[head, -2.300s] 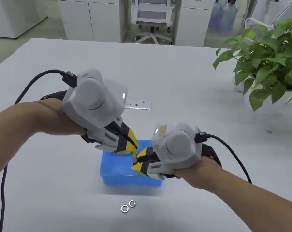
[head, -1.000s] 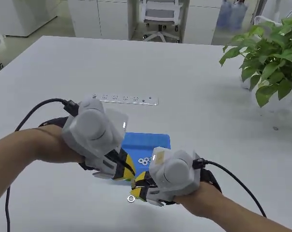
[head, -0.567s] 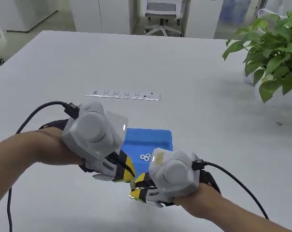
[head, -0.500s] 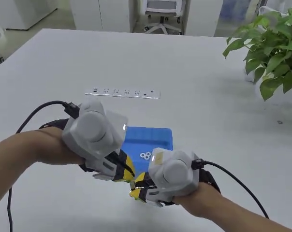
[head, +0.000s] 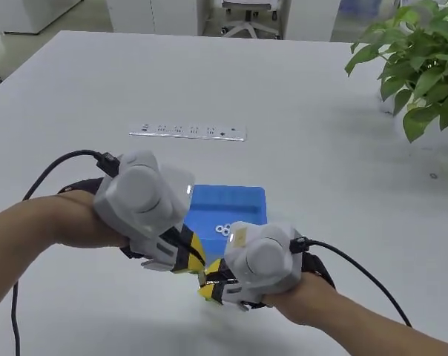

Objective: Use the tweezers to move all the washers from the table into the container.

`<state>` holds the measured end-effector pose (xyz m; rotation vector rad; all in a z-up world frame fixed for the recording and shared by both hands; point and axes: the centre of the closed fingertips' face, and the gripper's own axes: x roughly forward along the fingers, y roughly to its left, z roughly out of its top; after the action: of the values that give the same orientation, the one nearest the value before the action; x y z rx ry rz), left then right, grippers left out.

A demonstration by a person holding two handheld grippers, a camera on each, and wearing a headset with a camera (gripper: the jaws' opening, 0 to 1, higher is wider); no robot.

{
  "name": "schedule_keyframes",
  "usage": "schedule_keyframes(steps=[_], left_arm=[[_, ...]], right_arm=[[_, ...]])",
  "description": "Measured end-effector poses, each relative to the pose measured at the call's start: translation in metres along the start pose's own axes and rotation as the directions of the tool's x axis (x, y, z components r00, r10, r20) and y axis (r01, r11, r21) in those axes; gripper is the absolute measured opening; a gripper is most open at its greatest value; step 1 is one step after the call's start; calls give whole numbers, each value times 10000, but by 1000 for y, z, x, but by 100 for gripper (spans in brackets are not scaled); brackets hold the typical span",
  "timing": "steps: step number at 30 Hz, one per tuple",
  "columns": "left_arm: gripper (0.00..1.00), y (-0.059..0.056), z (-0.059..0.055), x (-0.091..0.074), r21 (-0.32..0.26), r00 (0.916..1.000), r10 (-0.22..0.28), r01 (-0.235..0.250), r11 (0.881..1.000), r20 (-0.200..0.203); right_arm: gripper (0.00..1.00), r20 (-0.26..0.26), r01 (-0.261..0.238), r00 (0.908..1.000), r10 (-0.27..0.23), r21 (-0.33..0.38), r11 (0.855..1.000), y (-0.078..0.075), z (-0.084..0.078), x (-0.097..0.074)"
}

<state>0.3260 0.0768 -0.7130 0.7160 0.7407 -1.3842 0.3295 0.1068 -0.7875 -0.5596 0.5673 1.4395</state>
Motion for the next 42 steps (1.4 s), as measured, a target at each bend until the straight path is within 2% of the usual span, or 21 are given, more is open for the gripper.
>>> schedule_keyframes(steps=[11,22,42], left_arm=[[6,9,1,1,-305,9999,110,-107,9995,91],[6,10,1,3,-407,9999,53,-48,9992,118],[6,7,-1,3,-241,10000,2,-2,9997,-7]], right_arm=[[17,187,-83,9998,78,260,9996,0,1,-2],[14,210,-76,9998,72,203,9998,-3,1,-3],[10,84,-13,10000,10,331,9994,-2,1,-3]])
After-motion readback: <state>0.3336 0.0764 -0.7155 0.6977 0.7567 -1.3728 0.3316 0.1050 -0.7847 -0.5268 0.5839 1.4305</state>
